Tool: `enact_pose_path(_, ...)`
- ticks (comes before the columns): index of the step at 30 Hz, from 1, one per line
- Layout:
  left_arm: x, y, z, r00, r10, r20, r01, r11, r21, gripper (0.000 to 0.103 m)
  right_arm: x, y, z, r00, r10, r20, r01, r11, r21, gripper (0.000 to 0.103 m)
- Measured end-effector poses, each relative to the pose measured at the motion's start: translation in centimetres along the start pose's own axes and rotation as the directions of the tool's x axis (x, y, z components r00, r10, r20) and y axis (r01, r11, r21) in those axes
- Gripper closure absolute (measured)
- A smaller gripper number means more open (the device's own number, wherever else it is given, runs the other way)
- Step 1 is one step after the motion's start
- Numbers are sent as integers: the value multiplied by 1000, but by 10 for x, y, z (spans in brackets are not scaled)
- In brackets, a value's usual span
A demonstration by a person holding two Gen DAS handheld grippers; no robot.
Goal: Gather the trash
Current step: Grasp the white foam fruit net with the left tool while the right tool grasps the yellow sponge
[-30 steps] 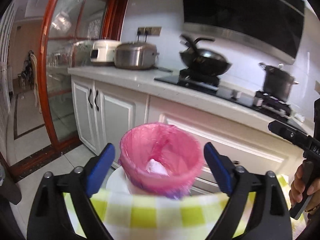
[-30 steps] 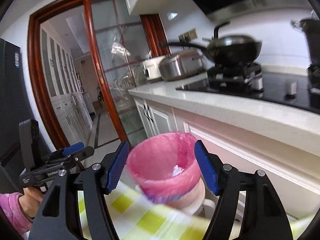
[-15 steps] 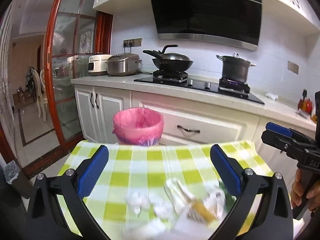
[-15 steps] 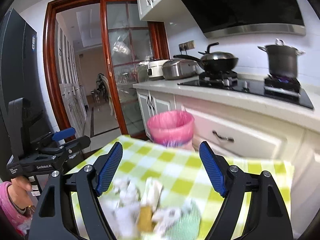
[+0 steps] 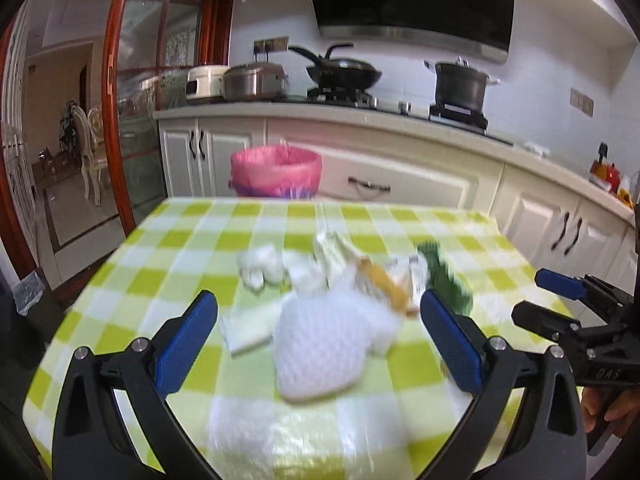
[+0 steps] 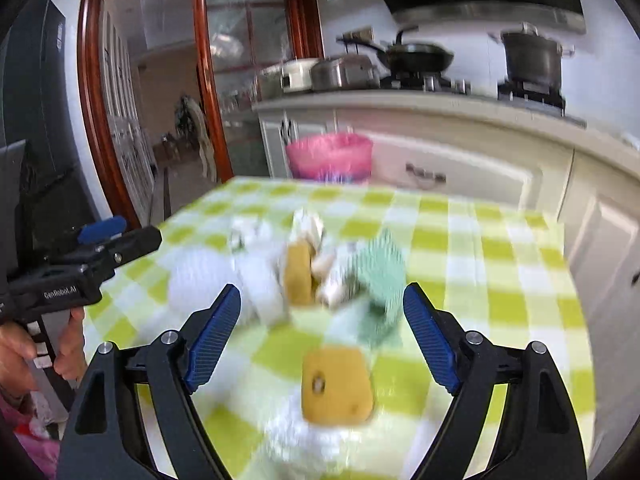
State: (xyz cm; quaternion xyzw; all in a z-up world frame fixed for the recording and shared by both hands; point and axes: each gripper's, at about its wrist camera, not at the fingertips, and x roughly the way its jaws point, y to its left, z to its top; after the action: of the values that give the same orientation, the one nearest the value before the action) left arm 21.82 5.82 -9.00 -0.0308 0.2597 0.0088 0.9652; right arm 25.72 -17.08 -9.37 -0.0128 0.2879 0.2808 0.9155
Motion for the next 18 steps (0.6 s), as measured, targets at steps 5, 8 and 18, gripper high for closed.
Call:
enact_pose_path(5,14,-3,-23,999,8,-38,-8,1000,0,5,11,-8,-24,999,-18,-40,19,999,25,24)
enact_pose_path(8,29,-3,-33,997,17,-71,-18,1000,-11,5,21,-11,-31,998,-22,-54,24,999,37,24)
enact_pose_path(18,58,-2,-39,992,11,-129,-13,1000,-19,6,55,-18,-43,986,5,-168,3,999,48,28)
